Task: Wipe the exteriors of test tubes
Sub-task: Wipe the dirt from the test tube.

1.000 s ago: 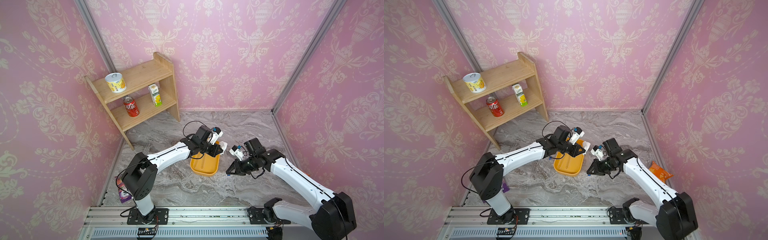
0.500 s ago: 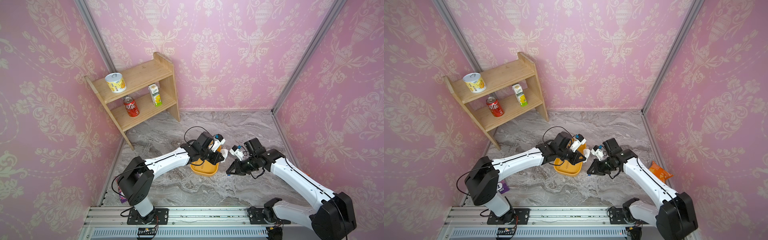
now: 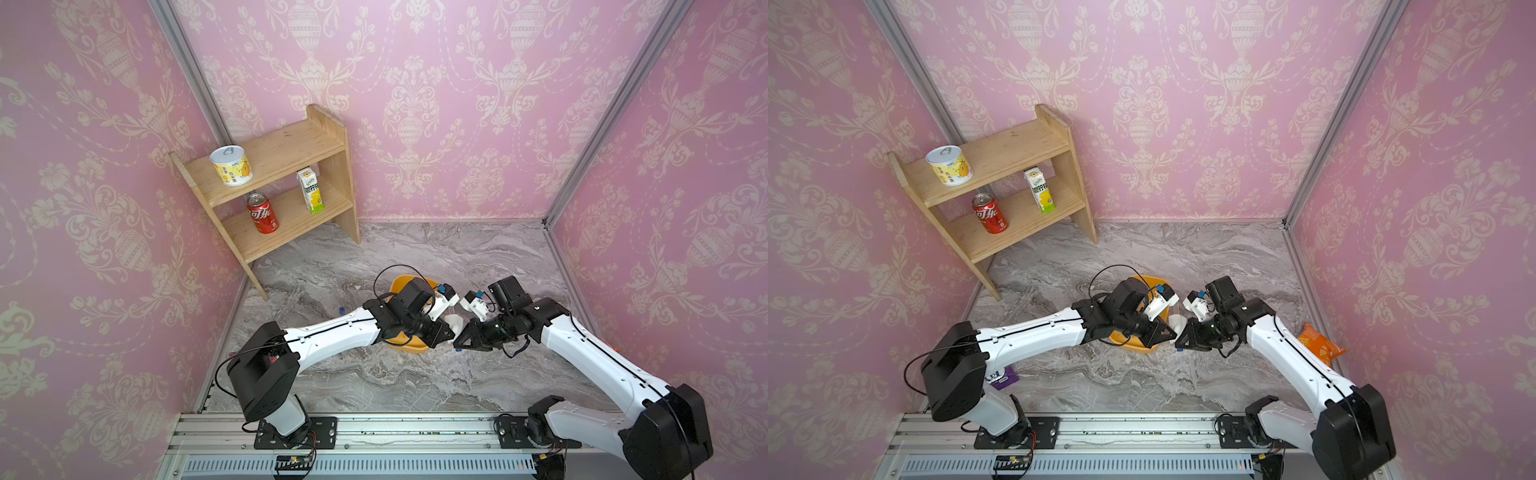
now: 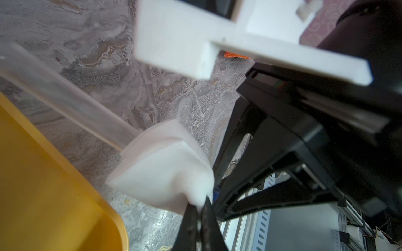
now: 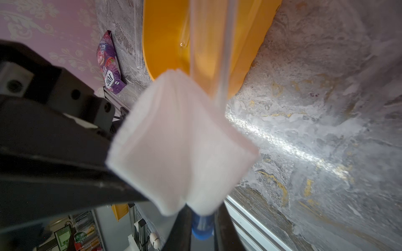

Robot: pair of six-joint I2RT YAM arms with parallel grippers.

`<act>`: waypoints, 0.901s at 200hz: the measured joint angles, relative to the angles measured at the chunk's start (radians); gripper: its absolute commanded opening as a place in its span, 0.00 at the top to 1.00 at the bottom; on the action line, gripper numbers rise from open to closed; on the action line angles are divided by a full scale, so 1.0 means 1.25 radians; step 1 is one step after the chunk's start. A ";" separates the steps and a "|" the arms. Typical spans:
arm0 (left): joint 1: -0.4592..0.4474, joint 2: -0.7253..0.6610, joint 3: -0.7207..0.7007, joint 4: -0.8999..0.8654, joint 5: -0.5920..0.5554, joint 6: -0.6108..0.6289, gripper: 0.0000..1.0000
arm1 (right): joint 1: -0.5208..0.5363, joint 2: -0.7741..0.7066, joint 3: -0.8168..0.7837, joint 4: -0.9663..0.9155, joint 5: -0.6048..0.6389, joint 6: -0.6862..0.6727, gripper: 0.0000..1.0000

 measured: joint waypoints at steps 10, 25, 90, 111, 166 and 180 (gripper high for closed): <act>-0.019 -0.011 -0.010 0.000 0.000 0.000 0.95 | 0.000 0.000 0.000 -0.002 0.005 0.000 0.94; -0.047 -0.028 -0.027 0.001 0.000 -0.001 0.95 | -0.003 0.000 0.000 -0.006 0.008 0.000 0.94; -0.075 -0.059 -0.091 0.023 -0.020 -0.022 0.95 | -0.003 0.001 0.005 -0.012 0.014 0.000 0.94; -0.056 -0.059 -0.090 0.027 -0.025 -0.022 0.95 | -0.003 0.001 0.007 -0.013 0.013 0.000 0.94; 0.058 -0.022 -0.045 0.063 -0.025 -0.052 0.95 | -0.003 -0.034 0.007 -0.011 -0.006 0.003 0.93; 0.082 -0.012 -0.044 0.074 -0.025 -0.067 0.95 | -0.003 -0.038 0.007 -0.010 -0.012 0.004 0.93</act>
